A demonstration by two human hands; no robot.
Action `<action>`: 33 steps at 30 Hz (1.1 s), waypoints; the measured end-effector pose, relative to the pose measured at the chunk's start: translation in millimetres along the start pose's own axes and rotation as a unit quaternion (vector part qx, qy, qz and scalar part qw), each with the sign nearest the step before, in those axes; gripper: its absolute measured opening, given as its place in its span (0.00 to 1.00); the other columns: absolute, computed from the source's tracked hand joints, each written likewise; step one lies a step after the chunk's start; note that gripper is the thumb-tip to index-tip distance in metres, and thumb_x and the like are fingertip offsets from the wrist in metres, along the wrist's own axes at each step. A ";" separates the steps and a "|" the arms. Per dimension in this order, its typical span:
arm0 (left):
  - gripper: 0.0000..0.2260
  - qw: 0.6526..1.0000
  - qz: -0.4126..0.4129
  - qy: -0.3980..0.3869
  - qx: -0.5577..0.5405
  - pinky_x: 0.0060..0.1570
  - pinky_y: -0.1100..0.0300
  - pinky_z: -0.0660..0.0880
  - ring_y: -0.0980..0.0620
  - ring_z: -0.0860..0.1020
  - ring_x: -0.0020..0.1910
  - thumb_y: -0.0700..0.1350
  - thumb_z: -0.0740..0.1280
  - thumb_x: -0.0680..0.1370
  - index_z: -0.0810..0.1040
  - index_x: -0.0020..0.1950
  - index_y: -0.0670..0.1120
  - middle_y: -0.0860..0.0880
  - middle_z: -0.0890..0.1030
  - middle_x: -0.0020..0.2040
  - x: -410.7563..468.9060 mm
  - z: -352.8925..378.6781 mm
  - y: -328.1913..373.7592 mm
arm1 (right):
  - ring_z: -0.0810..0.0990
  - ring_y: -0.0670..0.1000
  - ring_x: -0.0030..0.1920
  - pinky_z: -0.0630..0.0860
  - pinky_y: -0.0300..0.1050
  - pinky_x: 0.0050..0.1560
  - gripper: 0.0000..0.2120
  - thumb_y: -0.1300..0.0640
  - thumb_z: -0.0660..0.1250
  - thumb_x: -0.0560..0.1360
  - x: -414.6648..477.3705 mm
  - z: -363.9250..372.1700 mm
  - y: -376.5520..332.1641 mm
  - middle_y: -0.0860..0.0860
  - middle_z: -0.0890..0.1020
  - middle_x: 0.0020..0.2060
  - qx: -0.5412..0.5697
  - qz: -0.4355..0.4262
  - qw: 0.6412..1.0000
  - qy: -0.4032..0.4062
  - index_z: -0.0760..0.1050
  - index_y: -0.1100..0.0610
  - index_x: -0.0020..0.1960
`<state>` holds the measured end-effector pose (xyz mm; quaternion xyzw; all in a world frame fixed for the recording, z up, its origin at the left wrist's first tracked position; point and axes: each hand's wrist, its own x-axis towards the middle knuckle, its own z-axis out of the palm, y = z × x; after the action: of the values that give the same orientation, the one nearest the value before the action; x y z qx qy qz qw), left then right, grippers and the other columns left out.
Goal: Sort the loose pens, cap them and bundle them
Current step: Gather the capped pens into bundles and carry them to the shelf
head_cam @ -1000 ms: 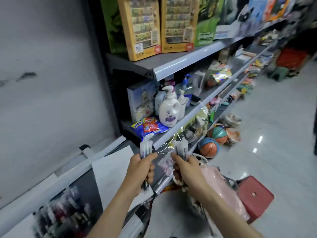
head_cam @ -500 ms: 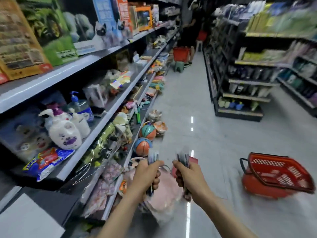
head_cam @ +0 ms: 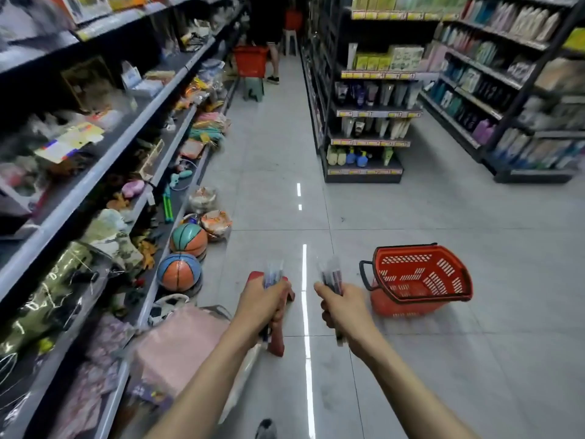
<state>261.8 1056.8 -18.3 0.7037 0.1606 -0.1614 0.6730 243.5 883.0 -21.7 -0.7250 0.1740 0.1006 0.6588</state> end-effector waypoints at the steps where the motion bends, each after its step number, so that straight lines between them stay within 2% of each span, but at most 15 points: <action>1: 0.11 1.000 0.000 -0.004 0.001 0.25 0.63 0.62 0.51 0.63 0.22 0.50 0.70 0.70 0.76 0.27 0.52 0.48 0.67 0.26 13.0 5.8 4.8 | 0.64 0.49 0.28 0.62 0.43 0.28 0.12 0.54 0.69 0.79 12.7 -6.2 -3.2 0.51 0.67 0.29 -0.001 -0.002 1.000 0.002 0.71 0.52 0.38; 4: 0.15 1.000 -0.004 -0.006 0.004 0.24 0.62 0.63 0.51 0.64 0.22 0.50 0.71 0.73 0.74 0.27 0.52 0.48 0.68 0.26 60.6 16.8 18.6 | 0.63 0.50 0.29 0.61 0.44 0.29 0.11 0.52 0.68 0.80 54.7 -22.2 -14.7 0.52 0.66 0.32 -0.003 -0.012 1.000 0.015 0.69 0.53 0.43; 9: 0.10 1.000 -0.022 -0.004 -0.019 0.24 0.62 0.62 0.51 0.63 0.23 0.44 0.69 0.78 0.69 0.42 0.48 0.47 0.66 0.27 154.5 30.9 45.9 | 0.63 0.49 0.28 0.62 0.45 0.29 0.12 0.53 0.69 0.81 133.5 -33.6 -48.3 0.49 0.65 0.28 -0.004 -0.019 0.999 0.040 0.69 0.54 0.42; 16: 0.10 0.997 -0.062 0.000 -0.053 0.23 0.63 0.61 0.52 0.61 0.22 0.44 0.69 0.79 0.68 0.44 0.47 0.50 0.64 0.28 279.0 50.0 100.9 | 0.63 0.49 0.28 0.61 0.45 0.29 0.14 0.55 0.69 0.81 256.9 -37.3 -98.1 0.50 0.65 0.29 0.019 0.003 0.999 0.042 0.67 0.55 0.41; 20: 0.10 0.996 -0.071 0.013 -0.060 0.23 0.63 0.61 0.52 0.62 0.22 0.45 0.69 0.77 0.68 0.43 0.48 0.50 0.65 0.28 353.8 61.1 126.6 | 0.64 0.50 0.29 0.63 0.44 0.29 0.14 0.54 0.69 0.81 336.8 -43.6 -119.1 0.53 0.65 0.31 -0.001 0.015 1.000 0.021 0.67 0.55 0.41; 24: 0.08 0.995 -0.074 0.036 -0.054 0.22 0.63 0.61 0.52 0.62 0.22 0.45 0.69 0.76 0.70 0.43 0.47 0.51 0.66 0.27 436.2 81.2 155.0 | 0.62 0.49 0.28 0.61 0.44 0.29 0.15 0.54 0.69 0.81 438.0 -49.9 -143.3 0.52 0.63 0.31 -0.004 0.013 1.000 -0.022 0.64 0.55 0.42; 33: 0.10 0.976 -0.100 0.141 -0.131 0.24 0.62 0.59 0.51 0.60 0.23 0.44 0.69 0.77 0.66 0.44 0.48 0.49 0.63 0.29 573.8 119.9 230.5 | 0.60 0.50 0.28 0.59 0.46 0.29 0.17 0.53 0.69 0.81 639.2 -66.8 -231.7 0.50 0.62 0.29 -0.049 0.006 0.989 -0.139 0.63 0.53 0.40</action>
<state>876.9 932.2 -71.3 0.6055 0.3434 -0.1047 0.7103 914.7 756.8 -40.8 -0.7345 0.0802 0.2129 0.6393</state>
